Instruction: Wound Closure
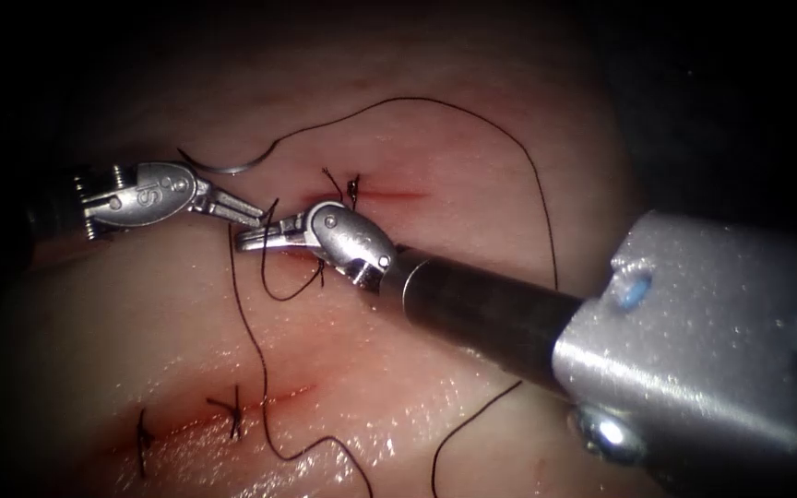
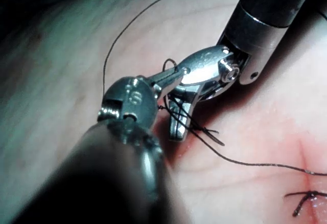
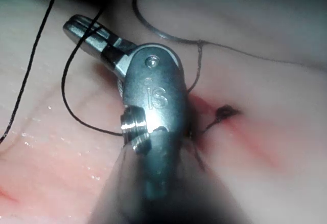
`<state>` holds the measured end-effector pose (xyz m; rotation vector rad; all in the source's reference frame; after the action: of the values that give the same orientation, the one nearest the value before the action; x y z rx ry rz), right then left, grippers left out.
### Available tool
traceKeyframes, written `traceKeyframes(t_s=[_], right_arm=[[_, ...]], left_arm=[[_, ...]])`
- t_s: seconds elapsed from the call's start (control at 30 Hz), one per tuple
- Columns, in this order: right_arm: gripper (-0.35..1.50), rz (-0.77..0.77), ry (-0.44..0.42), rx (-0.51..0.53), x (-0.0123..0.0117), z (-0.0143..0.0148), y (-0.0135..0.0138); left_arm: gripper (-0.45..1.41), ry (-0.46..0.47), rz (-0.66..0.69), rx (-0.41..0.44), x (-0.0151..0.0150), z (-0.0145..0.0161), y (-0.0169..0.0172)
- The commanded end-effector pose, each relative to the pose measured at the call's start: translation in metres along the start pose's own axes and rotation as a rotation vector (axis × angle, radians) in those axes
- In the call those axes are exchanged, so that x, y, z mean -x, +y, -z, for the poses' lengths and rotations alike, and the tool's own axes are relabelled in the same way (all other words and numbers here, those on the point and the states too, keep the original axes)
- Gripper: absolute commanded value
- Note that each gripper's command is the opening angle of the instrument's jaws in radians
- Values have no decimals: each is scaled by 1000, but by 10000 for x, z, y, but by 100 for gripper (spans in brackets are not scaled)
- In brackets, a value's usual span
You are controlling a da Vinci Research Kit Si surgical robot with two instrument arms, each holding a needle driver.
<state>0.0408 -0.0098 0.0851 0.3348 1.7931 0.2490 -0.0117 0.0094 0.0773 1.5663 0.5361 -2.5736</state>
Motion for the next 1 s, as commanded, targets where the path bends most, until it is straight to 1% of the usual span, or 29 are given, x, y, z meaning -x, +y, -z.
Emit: traceKeyframes(t_s=[0.03,0.13,0.3,0.43,0.53,0.57,0.63,0.83,1.0], right_arm=[[-35,-3,22,-11,-2,-9,4],[-35,-24,85,-27,-12,-4,4],[-35,-40,98,-41,-26,11,5],[-35,-65,167,-49,-30,19,1],[-35,-115,215,33,-29,17,-8],[-35,-145,245,86,-31,16,-13],[-35,-171,271,133,-34,18,-16],[-35,-221,289,179,-45,38,-10],[-35,-275,292,193,-45,49,-9]], left_arm=[[-45,-8,-3,-5,3,-3,-9],[-45,-21,-4,-6,10,-1,-13],[-45,-25,-9,-11,25,2,-17],[-45,-18,-3,-26,32,-1,-22],[-45,-13,5,-47,36,-11,-27],[-45,-13,4,-61,40,-19,-29],[-45,-18,2,-72,44,-30,-30],[-45,-15,22,-111,64,-51,-38],[-45,3,48,-134,88,-64,-51]])
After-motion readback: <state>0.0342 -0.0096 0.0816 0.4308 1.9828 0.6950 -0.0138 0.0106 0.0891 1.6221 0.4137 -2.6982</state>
